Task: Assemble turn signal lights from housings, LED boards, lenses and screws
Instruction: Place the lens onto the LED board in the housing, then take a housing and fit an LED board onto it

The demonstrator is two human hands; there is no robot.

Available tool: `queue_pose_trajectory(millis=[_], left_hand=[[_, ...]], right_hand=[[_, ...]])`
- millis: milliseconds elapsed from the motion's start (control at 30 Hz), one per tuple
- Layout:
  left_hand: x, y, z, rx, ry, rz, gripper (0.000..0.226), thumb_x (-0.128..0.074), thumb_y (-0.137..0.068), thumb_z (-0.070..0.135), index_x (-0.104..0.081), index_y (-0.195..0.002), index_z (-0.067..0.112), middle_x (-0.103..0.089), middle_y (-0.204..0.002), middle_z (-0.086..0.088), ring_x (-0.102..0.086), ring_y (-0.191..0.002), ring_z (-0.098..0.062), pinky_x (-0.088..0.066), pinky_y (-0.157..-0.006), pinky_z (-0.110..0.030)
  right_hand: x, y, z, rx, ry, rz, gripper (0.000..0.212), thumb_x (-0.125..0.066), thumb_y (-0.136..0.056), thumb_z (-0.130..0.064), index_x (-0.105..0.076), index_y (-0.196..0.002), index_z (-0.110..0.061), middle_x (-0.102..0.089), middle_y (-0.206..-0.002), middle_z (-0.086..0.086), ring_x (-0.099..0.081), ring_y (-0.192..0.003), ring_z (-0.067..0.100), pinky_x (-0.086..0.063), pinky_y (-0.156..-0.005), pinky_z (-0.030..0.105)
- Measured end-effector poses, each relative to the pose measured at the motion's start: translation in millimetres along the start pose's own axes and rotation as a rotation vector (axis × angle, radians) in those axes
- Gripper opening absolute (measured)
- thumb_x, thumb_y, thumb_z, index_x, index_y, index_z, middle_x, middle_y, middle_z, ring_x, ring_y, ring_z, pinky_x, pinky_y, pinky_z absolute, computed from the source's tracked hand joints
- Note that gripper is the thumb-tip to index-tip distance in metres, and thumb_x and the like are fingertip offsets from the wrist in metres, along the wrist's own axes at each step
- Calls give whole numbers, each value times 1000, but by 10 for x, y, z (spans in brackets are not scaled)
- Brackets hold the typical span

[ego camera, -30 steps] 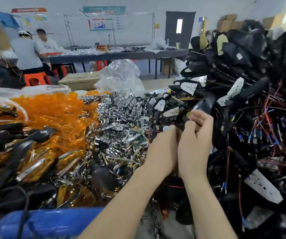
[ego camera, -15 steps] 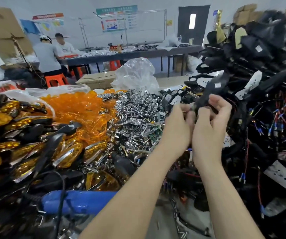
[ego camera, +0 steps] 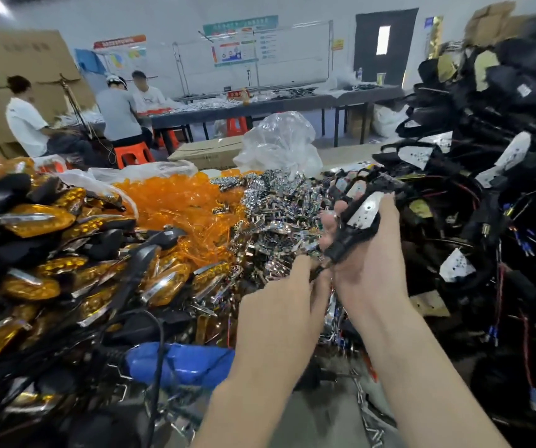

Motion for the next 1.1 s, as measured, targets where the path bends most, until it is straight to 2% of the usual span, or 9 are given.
queue_pose_trajectory(millis=[100, 167, 400, 567, 633, 700, 867, 1000, 1100], left_hand=[[-107, 37, -85, 5, 19, -87, 32, -23, -98, 57, -40, -88, 31, -41, -55, 3, -59, -61, -27, -40, -51, -36], [-173, 62, -124, -8, 46, -199, 35, -25, -99, 58, -37, -84, 29, -43, -56, 2, -57, -60, -26, -48, -55, -37], [-175, 19, -295, -41, 74, -477, 37, -30, -103, 54, -43, -82, 27, -50, -60, 6, -50, -56, -18, -41, -54, -32], [-203, -52, -456, -16, 74, -513, 28, -33, -105, 50, -53, -95, 33, -49, -61, 9, -47, -57, -10, -34, -53, -30], [-204, -65, -512, -12, 117, -496, 24, -35, -104, 50, -55, -115, 45, -49, -59, 13, -45, -53, -6, -33, -52, -27], [-194, -73, -541, 3, 193, -492, 29, -37, -104, 49, -51, -129, 52, -53, -54, 16, -46, -48, -2, -33, -50, -22], [-80, -100, -652, 31, 287, -524, 24, -39, -104, 45, -56, -121, 52, -55, -57, 28, -48, -43, 0, -32, -41, -14], [135, -102, -790, 58, 322, -559, 19, -38, -103, 47, -51, -110, 60, -63, -75, 33, -60, -67, -5, -54, -63, -33], [232, -116, -872, 87, 310, -539, 20, -39, -101, 47, -52, -106, 61, -67, -76, 19, -57, -54, -11, -51, -56, -31]], right_hand=[[129, -55, 38, 24, -47, 39, 25, -45, -104, -43, -57, -98, -22, -60, -80, -2, -50, -55, 11, -37, -39, 21], [211, -84, 11, 38, -97, 44, 23, -43, -102, -42, -56, -96, -24, -58, -78, -4, -47, -54, 11, -32, -38, 20], [418, -125, -42, 37, -132, 110, 38, -41, -105, -50, -62, -94, -20, -67, -82, -3, -59, -59, 12, -41, -45, 19], [466, -161, 29, 48, -43, 173, 22, -53, -105, -39, -62, -101, -19, -68, -86, 0, -73, -76, 17, -59, -63, 26], [483, -170, 39, 53, -24, 196, 12, -54, -105, -24, -62, -106, -16, -71, -84, 2, -76, -80, 21, -61, -67, 31], [485, -176, 31, 65, -22, 221, 13, -50, -107, -17, -63, -109, -13, -74, -85, 4, -77, -81, 23, -62, -67, 32], [488, -154, -134, 153, -38, 267, 16, -47, -109, -14, -59, -105, -5, -76, -83, 7, -78, -85, 26, -63, -70, 31], [500, -126, -296, 221, -54, 280, 20, -45, -110, -16, -57, -111, 1, -77, -86, 10, -78, -89, 27, -63, -73, 31], [433, -97, -288, 242, -15, 251, 24, -42, -110, -15, -60, -104, 0, -77, -89, 9, -78, -91, 26, -63, -75, 30]])
Point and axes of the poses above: each hand's wrist, its own y-axis away from the middle knuckle, its own x-axis out of the back of the hand, z = x × y, the point moved 7 cm from there along -y, towards the middle knuckle
